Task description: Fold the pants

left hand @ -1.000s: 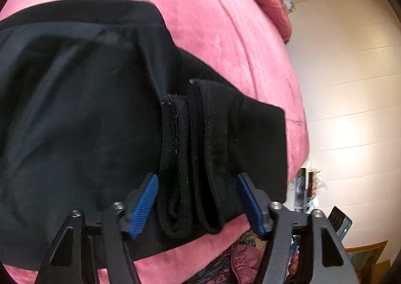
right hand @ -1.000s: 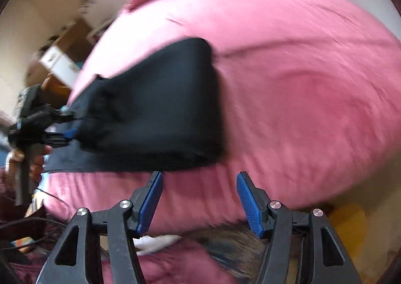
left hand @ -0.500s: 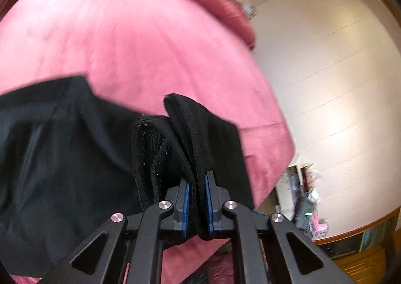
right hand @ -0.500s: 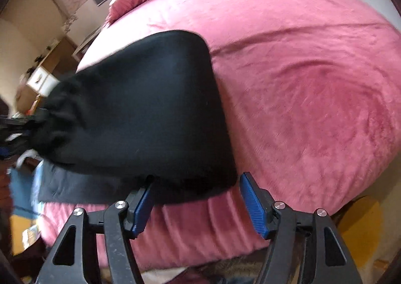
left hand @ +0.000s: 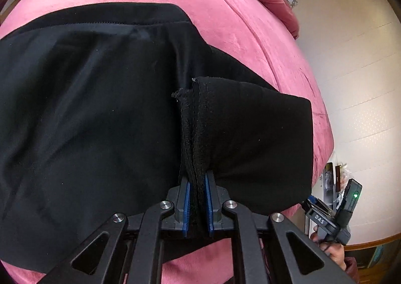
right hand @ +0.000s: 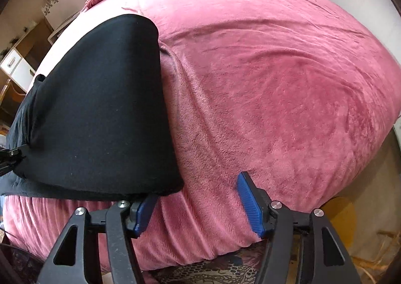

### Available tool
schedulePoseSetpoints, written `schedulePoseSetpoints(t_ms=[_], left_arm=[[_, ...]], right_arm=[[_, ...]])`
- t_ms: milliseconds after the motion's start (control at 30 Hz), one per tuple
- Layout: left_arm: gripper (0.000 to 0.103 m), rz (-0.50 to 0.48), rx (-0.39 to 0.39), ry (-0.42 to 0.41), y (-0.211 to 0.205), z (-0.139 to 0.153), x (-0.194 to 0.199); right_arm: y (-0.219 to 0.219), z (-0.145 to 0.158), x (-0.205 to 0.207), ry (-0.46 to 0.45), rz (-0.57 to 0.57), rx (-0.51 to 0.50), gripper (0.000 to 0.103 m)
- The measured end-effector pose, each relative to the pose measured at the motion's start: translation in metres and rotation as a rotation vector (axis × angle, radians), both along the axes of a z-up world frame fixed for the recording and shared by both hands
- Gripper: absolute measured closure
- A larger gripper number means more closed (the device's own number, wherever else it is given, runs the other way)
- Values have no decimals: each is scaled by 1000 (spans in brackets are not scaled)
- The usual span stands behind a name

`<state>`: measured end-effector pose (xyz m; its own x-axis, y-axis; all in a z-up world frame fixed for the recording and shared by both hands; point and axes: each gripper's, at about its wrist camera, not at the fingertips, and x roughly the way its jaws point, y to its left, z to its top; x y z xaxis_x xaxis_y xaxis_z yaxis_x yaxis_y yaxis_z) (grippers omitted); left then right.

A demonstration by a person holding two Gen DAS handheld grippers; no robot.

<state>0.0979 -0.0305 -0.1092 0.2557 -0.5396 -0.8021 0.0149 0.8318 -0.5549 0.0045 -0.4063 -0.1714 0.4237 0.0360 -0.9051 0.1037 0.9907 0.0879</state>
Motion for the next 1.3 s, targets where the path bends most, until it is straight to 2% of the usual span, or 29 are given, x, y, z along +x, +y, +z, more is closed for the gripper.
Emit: schedulePoseSetpoints(t_ms=[133,233,367,467,567,733,900,1100,1300], left_arm=[[90,-30,64,-36,-10,9,-4],[88,-40,118,-74,-22,11,-5],[83,-33,205,-138,-33,14,-12],[82,-37,271,-189,-44,22,-20],[82,-50,323,-227,-52,27,-27],[82,-66,389,-274,-67,31,-35],[82,-64,408,-290,-75,31,-40],[82,-63,409,-292,-82,19,-43],[82,-49,398,-275,-81,9,-37]], right_arm=[[-5,6,-1,41,40,2,38],[-6,22,-15,72,107,-38,38],[-10,58,-27,12,165,-71,38],[-5,78,-26,-42,182,-37,38],[18,89,-14,-78,229,5,38],[64,89,19,-93,339,67,38],[105,84,54,-83,441,77,38],[134,67,85,-53,491,80,38],[155,46,110,-18,519,28,38]])
